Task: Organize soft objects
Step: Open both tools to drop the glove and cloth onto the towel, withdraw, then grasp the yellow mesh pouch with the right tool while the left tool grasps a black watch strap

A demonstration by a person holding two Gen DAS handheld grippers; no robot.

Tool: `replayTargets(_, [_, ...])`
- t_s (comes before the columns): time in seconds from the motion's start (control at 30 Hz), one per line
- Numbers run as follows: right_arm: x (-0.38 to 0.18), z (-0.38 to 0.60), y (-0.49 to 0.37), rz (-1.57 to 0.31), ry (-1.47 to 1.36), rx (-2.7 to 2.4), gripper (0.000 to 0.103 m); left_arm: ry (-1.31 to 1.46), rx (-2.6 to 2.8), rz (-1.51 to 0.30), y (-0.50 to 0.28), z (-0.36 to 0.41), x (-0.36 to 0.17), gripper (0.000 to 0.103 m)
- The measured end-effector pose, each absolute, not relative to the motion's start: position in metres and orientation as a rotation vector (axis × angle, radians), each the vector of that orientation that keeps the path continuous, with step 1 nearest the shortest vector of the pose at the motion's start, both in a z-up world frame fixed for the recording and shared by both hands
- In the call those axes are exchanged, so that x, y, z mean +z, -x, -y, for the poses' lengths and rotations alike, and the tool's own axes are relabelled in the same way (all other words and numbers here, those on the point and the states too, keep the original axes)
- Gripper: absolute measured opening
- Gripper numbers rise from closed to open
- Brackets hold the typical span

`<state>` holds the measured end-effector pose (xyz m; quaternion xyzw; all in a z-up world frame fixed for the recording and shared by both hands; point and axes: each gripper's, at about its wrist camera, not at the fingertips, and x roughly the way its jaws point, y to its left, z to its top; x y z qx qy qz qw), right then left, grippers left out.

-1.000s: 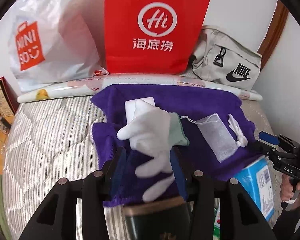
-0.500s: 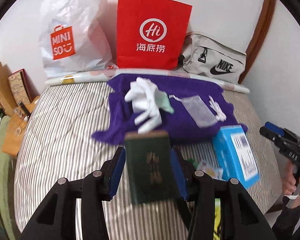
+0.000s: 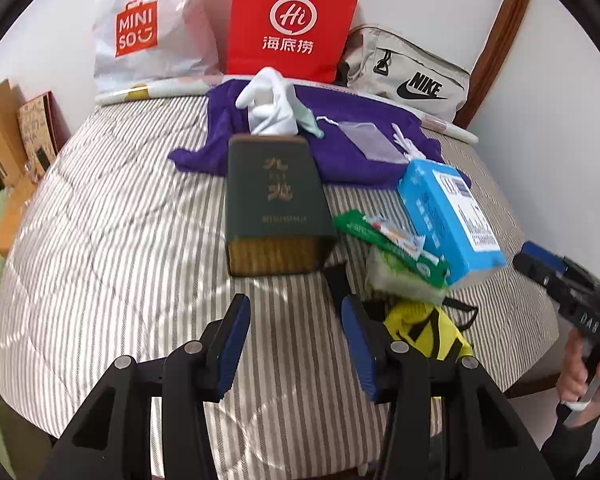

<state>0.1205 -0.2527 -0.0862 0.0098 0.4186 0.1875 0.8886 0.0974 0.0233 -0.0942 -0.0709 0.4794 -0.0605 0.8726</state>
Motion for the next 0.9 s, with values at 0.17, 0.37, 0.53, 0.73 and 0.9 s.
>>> replayTargets(0.17, [-0.106,0.238,-0.101,-0.912,-0.019,0.448,0.058,0.166,-0.117,-1.011,-0.089,-0.023,-0.105,0.045])
replayTargets(0.37, [-0.126,0.201,-0.085,-0.948,0.035,0.545,0.074,0.155,-0.107,-1.027,-0.082,-0.026,-0.112,0.045])
replayTargets(0.53, [-0.142,0.174,-0.084,-0.973,0.119,0.552,0.079,0.166,-0.121,-1.037,-0.079,-0.030,-0.116,0.046])
replayTargets(0.73, [-0.168,0.169,-0.093,-1.036,0.136,0.503,0.083,0.176,-0.131,-1.045,-0.080,-0.032,-0.121,0.048])
replayTargets(0.9, [-0.172,0.161,-0.089,-0.996,0.169,0.487,0.086,0.176,-0.136,-1.062,-0.084,-0.029,-0.129,0.048])
